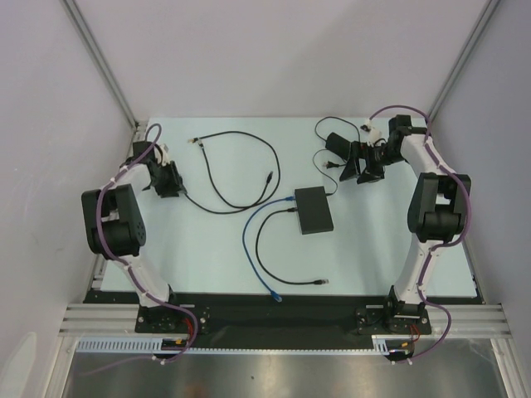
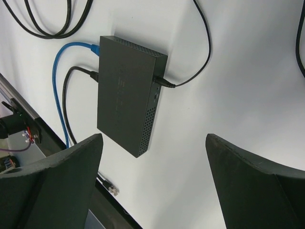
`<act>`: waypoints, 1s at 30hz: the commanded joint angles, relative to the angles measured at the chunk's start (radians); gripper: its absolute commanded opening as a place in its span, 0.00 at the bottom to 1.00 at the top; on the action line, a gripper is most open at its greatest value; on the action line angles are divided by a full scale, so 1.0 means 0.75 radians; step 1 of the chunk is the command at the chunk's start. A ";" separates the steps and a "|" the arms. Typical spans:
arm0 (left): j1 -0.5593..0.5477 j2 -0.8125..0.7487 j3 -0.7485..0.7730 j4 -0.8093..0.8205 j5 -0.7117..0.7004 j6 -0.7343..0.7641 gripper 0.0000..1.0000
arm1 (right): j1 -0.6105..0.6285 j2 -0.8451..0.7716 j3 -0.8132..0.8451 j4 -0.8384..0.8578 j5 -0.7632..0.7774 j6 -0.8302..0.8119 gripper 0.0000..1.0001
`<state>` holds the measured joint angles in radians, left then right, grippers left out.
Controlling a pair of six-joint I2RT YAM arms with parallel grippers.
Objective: Insert the plug into the switch port
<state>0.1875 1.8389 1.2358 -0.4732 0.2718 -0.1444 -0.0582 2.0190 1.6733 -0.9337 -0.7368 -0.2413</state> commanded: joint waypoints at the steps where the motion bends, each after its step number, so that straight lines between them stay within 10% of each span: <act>1: 0.012 0.033 0.013 0.085 0.053 -0.086 0.37 | 0.006 -0.078 0.060 -0.040 0.027 -0.032 0.95; 7: 0.012 -0.024 0.129 0.007 -0.025 -0.041 0.00 | 0.010 -0.088 0.117 -0.074 0.040 -0.057 0.95; 20: -0.303 -0.359 0.373 -0.256 -0.739 0.739 0.00 | 0.055 -0.062 0.340 -0.209 -0.008 -0.149 0.89; 23: -0.171 -0.355 0.418 -0.424 -0.417 0.543 0.23 | 0.067 -0.066 0.344 -0.207 -0.001 -0.143 0.91; 24: -0.132 -0.364 0.339 -0.418 -0.209 0.415 0.47 | 0.073 -0.068 0.340 -0.205 0.007 -0.141 0.91; 30: -0.035 -0.366 -0.015 -0.104 0.079 0.062 0.76 | 0.073 -0.062 0.360 -0.252 0.025 -0.132 0.96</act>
<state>0.1738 1.5566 1.3109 -0.6319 0.1516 0.0784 -0.0055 2.0041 1.8984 -1.0843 -0.7216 -0.3344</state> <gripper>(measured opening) 0.728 0.950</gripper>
